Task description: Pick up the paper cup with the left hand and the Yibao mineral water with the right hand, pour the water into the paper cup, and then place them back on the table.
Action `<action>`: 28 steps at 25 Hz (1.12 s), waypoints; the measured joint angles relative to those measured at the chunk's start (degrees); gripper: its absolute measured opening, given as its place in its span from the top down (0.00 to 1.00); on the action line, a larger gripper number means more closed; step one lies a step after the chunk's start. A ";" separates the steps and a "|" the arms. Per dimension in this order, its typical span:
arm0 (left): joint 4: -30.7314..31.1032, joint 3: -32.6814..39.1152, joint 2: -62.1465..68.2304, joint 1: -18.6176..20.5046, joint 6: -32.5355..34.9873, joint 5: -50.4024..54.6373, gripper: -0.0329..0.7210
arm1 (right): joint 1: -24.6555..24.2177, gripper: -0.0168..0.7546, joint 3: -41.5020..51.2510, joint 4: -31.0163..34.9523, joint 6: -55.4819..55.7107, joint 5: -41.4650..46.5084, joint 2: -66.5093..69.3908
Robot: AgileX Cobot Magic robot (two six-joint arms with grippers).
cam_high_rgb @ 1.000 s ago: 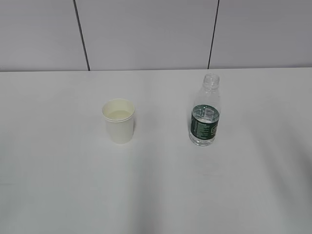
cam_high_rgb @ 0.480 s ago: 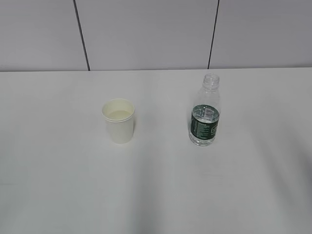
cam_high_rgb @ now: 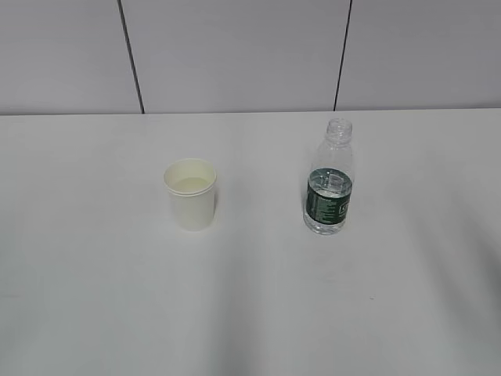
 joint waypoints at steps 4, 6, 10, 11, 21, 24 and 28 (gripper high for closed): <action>0.00 0.00 0.00 0.00 0.00 0.00 0.64 | 0.00 0.21 0.00 19.49 -17.98 0.81 0.00; 0.00 0.00 0.00 0.00 0.00 0.00 0.64 | 0.00 0.21 0.00 29.45 -27.43 1.48 0.00; 0.00 0.00 0.00 0.00 0.00 0.00 0.64 | 0.00 0.21 0.00 50.80 -47.40 3.60 0.00; 0.00 0.00 0.00 0.00 0.00 0.00 0.64 | 0.00 0.21 -0.12 57.10 -53.27 4.64 0.00; 0.00 0.00 0.00 0.00 0.00 0.00 0.64 | 0.00 0.21 -3.67 89.74 -82.42 17.19 0.00; 0.00 0.00 0.00 0.00 0.00 0.00 0.64 | 0.00 0.21 -5.85 91.16 -81.98 24.60 0.00; 0.00 0.00 0.00 0.00 -0.02 -0.01 0.64 | 0.00 0.21 -9.60 93.41 -79.98 33.79 -1.42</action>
